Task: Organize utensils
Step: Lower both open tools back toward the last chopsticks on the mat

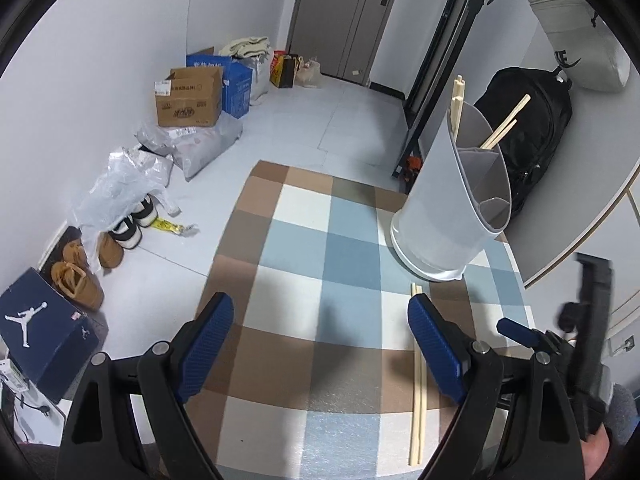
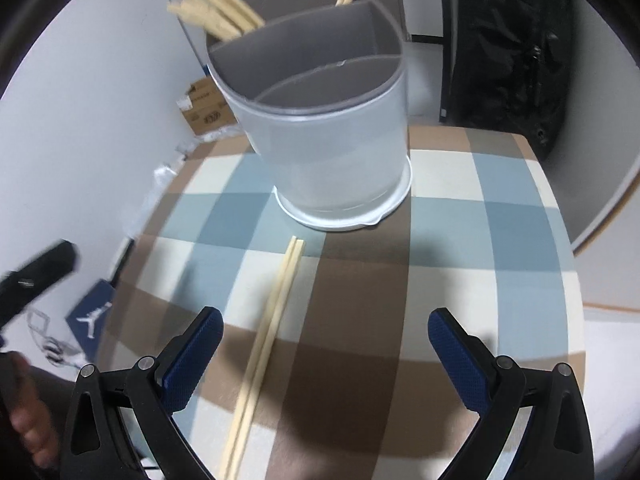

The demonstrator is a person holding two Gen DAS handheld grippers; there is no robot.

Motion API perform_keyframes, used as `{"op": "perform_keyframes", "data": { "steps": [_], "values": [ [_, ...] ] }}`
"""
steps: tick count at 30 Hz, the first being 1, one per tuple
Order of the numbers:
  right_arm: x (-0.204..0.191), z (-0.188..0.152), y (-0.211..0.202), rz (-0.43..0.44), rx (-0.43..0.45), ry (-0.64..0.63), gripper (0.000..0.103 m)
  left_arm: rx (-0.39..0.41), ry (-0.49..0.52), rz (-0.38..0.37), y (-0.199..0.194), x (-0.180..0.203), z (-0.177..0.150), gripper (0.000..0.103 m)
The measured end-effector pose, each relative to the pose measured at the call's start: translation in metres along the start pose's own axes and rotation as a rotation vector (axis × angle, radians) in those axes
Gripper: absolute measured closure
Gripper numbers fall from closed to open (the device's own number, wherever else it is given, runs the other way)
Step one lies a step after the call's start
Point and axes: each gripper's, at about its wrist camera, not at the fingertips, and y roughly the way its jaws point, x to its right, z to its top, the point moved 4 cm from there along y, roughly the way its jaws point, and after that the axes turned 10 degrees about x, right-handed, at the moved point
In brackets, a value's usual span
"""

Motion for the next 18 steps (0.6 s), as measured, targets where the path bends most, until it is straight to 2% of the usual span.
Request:
{"op": "perform_keyframes", "data": {
  "steps": [7, 14, 18],
  "values": [
    [0.005, 0.004, 0.026, -0.105, -0.045, -0.072, 0.0, 0.005, -0.022, 0.001, 0.0, -0.012, 0.003, 0.017],
    [-0.001, 0.003, 0.04, -0.166, -0.098, -0.136, 0.003, -0.009, -0.056, 0.004, 0.003, -0.022, 0.003, 0.017],
    [-0.005, 0.004, 0.04, -0.2, -0.089, -0.16, 0.005, -0.013, -0.056, 0.005, 0.003, -0.023, 0.003, 0.017]
  ]
}}
